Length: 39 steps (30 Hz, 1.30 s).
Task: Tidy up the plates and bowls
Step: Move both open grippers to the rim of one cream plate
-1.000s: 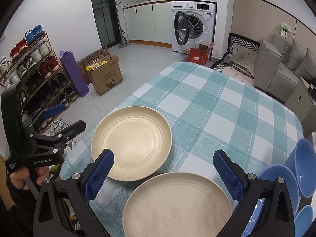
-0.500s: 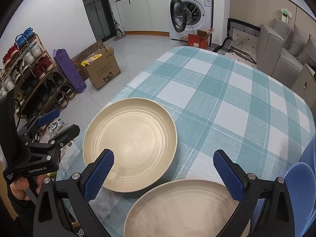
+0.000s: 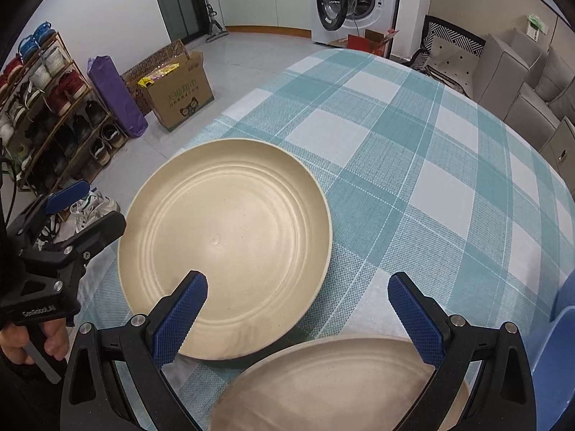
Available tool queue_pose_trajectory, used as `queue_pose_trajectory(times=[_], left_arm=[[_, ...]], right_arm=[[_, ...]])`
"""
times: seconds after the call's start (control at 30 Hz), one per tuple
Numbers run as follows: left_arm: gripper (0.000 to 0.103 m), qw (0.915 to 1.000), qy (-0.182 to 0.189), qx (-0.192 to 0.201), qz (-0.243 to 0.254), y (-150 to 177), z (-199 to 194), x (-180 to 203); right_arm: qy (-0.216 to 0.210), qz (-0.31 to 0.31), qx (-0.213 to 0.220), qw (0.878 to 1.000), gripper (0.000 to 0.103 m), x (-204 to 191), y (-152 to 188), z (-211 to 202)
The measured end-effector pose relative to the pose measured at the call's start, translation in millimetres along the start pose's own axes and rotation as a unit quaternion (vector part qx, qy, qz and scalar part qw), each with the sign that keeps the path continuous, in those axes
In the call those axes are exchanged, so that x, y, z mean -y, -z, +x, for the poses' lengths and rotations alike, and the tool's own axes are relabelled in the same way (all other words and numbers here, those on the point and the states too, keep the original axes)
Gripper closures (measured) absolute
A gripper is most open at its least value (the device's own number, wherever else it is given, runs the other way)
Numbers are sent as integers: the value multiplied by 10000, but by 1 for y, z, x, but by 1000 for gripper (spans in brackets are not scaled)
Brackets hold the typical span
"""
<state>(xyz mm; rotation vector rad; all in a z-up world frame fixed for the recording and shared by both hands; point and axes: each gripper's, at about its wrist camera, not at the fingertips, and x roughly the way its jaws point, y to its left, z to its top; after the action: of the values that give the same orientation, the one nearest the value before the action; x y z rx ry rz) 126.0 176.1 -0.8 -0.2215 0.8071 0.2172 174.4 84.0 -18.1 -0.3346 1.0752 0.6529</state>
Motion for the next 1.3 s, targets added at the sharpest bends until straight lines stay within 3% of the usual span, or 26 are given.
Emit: queue_pose_trajectory(times=[0.57,0.83,0.97,1.3], left_arm=[[0,9996,-25,-261,-75,8,25,-10],[2,9993,-43,-358,-102,11,32,-14],[2,9992,-1,-387,-142,12,34,-16],[2,9988,29,-458,-169,14,39,-18]], right_arm=[[198,-340,-469,9981,1,-14,0,34],[-56,-217,-654,9976,1,-13,2,46],[-446,19,-903,9949,0,-9,4,54],[-156,-226,-945,9951,1,-23,9,58]])
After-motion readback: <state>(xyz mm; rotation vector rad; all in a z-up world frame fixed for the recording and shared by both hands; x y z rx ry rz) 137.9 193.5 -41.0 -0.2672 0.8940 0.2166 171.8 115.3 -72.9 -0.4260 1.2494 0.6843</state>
